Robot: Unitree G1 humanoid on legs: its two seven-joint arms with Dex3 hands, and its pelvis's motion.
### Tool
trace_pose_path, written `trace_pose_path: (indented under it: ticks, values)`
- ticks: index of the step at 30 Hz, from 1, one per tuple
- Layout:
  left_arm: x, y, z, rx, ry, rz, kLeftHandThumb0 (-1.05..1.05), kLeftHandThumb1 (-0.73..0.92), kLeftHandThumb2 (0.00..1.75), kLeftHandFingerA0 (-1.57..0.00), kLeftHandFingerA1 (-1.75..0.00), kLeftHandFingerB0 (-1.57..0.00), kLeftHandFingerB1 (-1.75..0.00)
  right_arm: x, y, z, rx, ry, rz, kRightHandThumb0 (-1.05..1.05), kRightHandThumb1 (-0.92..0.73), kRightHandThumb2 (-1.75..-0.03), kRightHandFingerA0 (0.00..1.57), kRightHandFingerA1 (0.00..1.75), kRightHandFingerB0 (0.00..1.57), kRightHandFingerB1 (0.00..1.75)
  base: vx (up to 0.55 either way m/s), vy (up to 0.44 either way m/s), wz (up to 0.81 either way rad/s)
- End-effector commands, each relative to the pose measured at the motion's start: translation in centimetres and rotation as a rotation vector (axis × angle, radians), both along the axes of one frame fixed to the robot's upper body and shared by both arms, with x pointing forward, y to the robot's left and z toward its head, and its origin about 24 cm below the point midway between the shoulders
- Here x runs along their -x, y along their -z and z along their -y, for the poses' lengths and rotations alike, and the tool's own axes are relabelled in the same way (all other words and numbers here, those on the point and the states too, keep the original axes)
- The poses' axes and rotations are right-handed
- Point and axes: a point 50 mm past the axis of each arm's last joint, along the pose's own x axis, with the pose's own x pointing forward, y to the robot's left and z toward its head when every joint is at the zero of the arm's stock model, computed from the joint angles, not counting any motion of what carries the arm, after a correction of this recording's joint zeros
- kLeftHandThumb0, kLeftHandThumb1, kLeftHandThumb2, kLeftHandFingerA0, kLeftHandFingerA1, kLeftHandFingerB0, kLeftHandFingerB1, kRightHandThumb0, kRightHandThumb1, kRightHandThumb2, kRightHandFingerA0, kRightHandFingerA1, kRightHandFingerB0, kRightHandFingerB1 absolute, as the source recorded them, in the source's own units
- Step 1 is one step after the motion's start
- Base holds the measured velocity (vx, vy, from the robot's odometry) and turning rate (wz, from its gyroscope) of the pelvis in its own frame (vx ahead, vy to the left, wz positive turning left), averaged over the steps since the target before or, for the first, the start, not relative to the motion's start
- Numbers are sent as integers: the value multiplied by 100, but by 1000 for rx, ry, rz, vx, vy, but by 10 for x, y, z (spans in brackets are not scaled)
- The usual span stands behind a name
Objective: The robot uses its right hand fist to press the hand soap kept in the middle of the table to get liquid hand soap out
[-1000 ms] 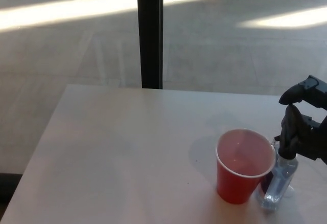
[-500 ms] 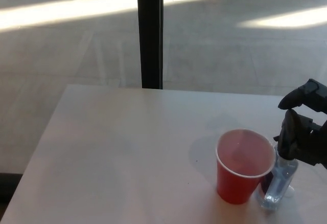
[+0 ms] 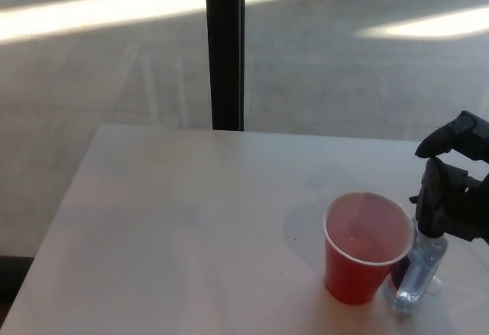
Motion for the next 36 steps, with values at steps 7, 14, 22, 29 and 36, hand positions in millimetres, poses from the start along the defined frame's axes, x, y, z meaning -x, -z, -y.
trace_pose_path:
  ticks: [7,14,22,29,36]
  values:
    - [7,-5,-8,-40,-3,-33,-43,45,106,-82,-92,-55,-77,-16,-12,14,-200,49,-288,-17,-61,-123,94,175,63,154,0,0,0]
    - [10,-4,-9,-24,-16,-31,-44,45,106,-74,-88,-53,-76,-20,-71,25,-449,-23,-164,-26,-60,-122,96,175,63,161,0,0,0]
    - [13,-5,-9,-33,-10,-39,-43,46,107,-81,-92,-56,-78,-8,-129,89,-535,109,-12,-27,-79,-101,87,175,47,161,0,0,0]
    - [14,-5,-10,-41,-15,-47,-43,45,107,-83,-93,-57,-79,39,-164,195,-714,441,160,-36,-85,-67,95,175,57,161,0,0,0]
    - [14,-7,-12,-47,-7,-49,-43,46,108,-85,-94,-60,-80,92,-120,272,-528,853,159,-22,-62,-116,102,175,78,152,0,0,0]
